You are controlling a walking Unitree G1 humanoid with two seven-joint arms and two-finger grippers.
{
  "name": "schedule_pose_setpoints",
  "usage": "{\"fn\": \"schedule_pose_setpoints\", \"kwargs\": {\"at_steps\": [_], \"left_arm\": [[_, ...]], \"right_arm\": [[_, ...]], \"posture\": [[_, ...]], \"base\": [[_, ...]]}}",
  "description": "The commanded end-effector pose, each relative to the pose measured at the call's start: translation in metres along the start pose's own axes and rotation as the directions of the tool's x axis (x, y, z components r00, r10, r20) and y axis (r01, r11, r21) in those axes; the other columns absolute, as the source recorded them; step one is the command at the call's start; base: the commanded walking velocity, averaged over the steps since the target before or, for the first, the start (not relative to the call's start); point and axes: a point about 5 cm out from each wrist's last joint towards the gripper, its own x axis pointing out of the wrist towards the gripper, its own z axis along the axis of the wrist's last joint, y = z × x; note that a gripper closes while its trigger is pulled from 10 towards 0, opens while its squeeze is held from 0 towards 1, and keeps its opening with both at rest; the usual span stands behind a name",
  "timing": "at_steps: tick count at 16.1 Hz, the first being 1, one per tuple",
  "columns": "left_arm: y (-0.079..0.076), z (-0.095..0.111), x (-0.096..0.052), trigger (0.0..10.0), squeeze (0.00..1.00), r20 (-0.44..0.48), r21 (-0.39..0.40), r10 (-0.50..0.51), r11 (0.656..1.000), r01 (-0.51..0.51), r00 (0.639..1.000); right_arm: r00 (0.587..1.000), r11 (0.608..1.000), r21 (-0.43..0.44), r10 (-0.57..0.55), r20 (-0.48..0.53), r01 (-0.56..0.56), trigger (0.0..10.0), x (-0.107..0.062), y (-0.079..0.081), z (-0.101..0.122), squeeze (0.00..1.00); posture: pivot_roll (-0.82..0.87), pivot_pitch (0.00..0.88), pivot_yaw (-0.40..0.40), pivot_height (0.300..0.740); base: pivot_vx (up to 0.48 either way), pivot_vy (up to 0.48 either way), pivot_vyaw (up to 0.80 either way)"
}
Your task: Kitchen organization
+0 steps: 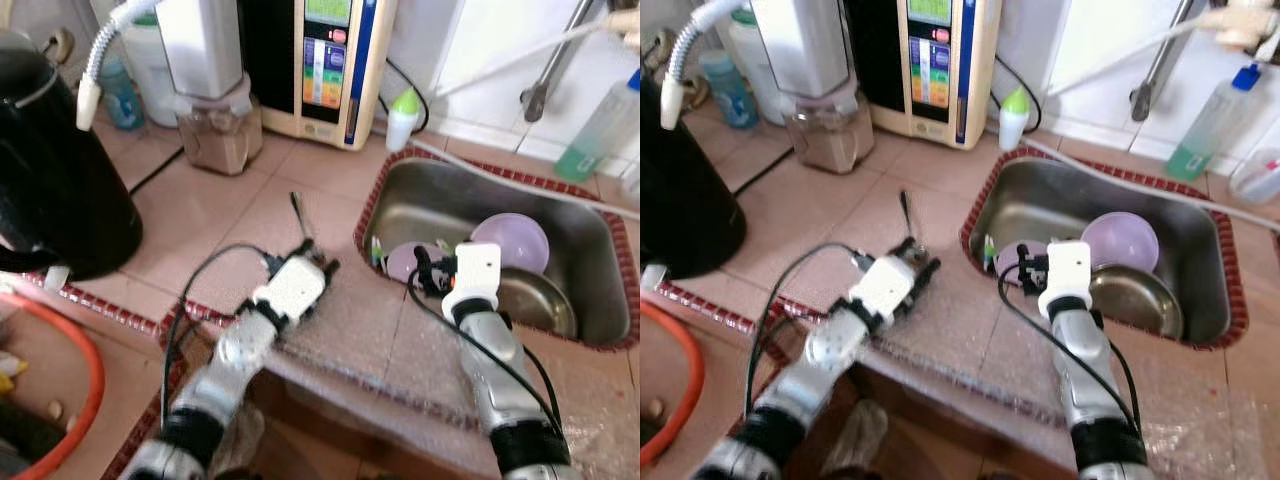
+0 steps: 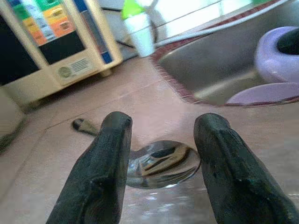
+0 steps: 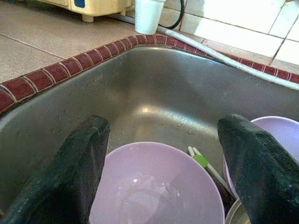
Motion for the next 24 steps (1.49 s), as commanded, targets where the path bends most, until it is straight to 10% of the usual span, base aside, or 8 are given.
{"fn": "schedule_pose_setpoints", "kwargs": {"at_steps": [1,10,11,12,19,24], "left_arm": [[0.004,-0.01,-0.002,10.0,0.0,-0.042,0.016,0.02,1.0,-0.02,0.999],[0.044,-0.023,0.0,10.0,0.0,-0.067,0.067,0.113,0.992,-0.108,0.991],[0.047,-0.021,-0.002,10.0,0.86,-0.039,0.028,0.115,0.993,-0.114,0.993],[0.048,-0.018,-0.005,10.0,1.0,-0.013,0.008,0.116,0.993,-0.116,0.993],[0.049,-0.003,-0.02,10.0,1.0,0.131,-0.012,0.186,0.982,-0.186,0.974],[0.038,-0.02,-0.021,10.0,1.0,0.027,-0.029,0.138,0.99,-0.137,0.99]], "right_arm": [[0.999,1.0,-0.002,-0.006,-0.047,0.006,10.0,-0.004,-0.002,-0.009,0.0],[0.999,1.0,-0.003,-0.014,-0.041,0.014,10.0,-0.003,-0.003,-0.007,0.0],[0.999,1.0,-0.002,-0.015,-0.041,0.015,10.0,-0.003,-0.003,-0.007,0.0],[0.999,1.0,-0.001,-0.014,-0.041,0.014,10.0,-0.003,-0.003,-0.007,0.0],[0.999,1.0,0.006,0.0,-0.041,0.0,10.0,0.0,0.001,-0.007,0.0],[0.999,1.0,0.007,0.002,-0.039,-0.002,10.0,0.002,0.001,-0.006,0.0]], "posture": [[-0.03,0.046,-0.016,0.74],[-0.04,0.042,-0.007,0.74],[-0.04,0.042,-0.007,0.74],[-0.04,0.042,-0.007,0.74],[-0.02,0.033,-0.013,0.74],[-0.02,0.035,-0.016,0.74]], "base": [[0.0,0.0,0.0],[0.0,0.0,0.0],[0.0,0.0,0.0],[0.0,0.0,0.0],[0.0,0.0,0.0],[0.0,0.0,0.0]]}}
